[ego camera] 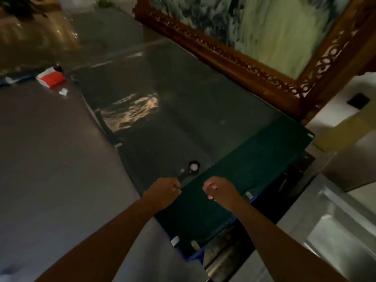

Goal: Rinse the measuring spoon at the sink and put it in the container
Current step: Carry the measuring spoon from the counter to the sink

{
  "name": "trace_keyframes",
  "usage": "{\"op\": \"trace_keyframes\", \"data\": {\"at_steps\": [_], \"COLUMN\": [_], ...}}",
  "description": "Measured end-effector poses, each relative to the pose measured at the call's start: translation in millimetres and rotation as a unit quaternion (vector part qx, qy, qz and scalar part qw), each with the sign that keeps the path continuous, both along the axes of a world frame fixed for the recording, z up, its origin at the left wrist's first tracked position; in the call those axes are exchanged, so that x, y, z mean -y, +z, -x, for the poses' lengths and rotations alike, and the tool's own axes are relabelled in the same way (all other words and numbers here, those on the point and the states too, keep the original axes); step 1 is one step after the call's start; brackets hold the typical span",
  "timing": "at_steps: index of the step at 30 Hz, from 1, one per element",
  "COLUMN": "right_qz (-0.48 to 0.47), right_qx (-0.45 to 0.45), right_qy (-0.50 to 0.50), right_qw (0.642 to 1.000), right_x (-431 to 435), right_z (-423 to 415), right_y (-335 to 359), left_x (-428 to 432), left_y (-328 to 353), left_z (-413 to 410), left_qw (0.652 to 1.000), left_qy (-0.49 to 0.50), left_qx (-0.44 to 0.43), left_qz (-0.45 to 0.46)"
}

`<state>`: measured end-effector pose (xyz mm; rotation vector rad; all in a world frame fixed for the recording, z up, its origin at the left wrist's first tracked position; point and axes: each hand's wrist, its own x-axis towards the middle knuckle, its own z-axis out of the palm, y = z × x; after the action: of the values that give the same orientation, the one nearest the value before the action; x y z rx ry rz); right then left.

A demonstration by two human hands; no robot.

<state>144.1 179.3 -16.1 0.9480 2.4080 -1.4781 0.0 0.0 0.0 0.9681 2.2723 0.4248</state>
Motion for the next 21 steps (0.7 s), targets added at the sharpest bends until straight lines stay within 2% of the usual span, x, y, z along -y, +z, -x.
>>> {"op": "trace_keyframes", "data": {"at_steps": [5,9,14,21], "right_qz": [-0.035,-0.057,-0.071,-0.152], "right_qx": [0.0,-0.019,-0.05,-0.078], "right_qy": [-0.041,-0.052,-0.077,-0.035], "right_qw": [0.999,0.997,0.993,0.985], "right_x": [-14.8,-20.7,-20.0,-20.1], "right_z": [27.0,50.1,67.7,82.8], "right_y": [-20.7,-39.6,-60.7,-78.7], "left_x": [-15.7,-25.7,-30.0,-37.0], "left_y": [-24.1,-44.0,-68.3,-79.2], "left_z": [19.4,31.0,37.4,36.9], "left_qw": [0.997,0.992,0.994,0.988], "left_qy": [0.026,0.062,0.072,0.038], "left_qx": [-0.049,-0.043,-0.027,-0.116], "left_qz": [-0.062,-0.097,-0.079,-0.091]}}
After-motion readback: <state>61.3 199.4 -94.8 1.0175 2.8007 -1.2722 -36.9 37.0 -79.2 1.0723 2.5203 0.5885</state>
